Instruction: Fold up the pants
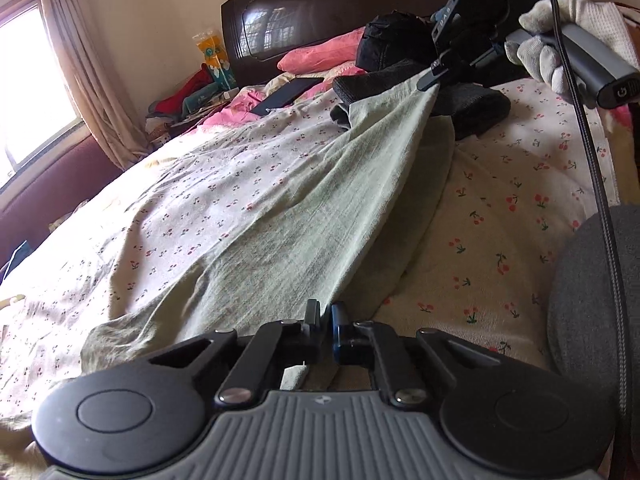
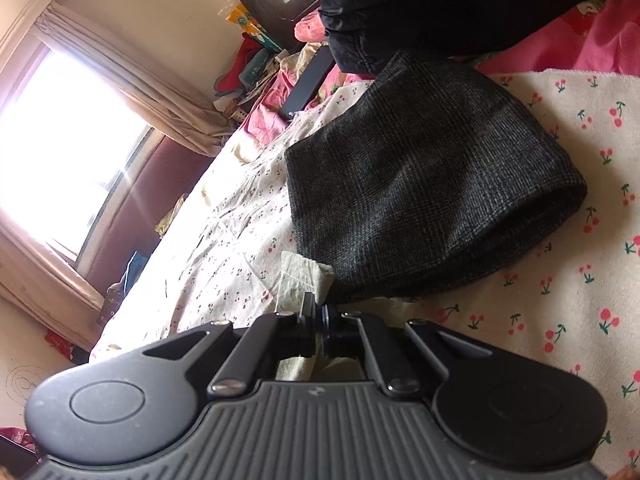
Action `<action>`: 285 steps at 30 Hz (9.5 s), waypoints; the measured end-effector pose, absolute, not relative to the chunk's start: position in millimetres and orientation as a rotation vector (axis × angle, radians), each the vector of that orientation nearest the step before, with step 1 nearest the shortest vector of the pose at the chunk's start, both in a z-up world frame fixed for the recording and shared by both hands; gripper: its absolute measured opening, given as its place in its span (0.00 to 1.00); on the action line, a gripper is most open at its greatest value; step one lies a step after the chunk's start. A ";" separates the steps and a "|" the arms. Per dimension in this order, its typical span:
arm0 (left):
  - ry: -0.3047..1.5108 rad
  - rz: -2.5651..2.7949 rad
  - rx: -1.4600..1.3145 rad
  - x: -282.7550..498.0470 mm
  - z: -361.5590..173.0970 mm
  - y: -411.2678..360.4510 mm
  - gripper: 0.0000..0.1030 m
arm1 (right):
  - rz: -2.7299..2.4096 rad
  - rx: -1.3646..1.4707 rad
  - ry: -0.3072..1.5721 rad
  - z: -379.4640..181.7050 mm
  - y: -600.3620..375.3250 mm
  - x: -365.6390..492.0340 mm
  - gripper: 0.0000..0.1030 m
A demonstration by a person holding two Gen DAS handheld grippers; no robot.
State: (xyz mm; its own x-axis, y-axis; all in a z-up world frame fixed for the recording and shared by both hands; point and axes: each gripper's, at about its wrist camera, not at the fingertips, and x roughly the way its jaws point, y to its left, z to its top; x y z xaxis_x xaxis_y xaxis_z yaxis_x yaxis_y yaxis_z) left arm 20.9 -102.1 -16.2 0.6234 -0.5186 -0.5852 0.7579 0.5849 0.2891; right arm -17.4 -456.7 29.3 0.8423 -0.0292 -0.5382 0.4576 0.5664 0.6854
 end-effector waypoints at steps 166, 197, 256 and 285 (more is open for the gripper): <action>0.678 -0.182 -0.086 -3.7 6.9 241.7 0.55 | 0.778 -0.172 0.616 56.6 151.1 84.9 0.03; 0.582 -0.351 0.005 50.1 25.4 174.5 0.59 | 0.163 0.423 0.896 -4.3 -149.5 95.4 0.28; 0.579 -0.244 0.635 19.9 -17.8 -55.4 0.74 | 0.741 1.152 0.902 -65.4 -197.2 191.1 0.05; 0.700 -0.512 0.313 19.4 27.3 -85.4 0.17 | 0.641 1.128 0.894 -50.4 -246.3 180.8 0.04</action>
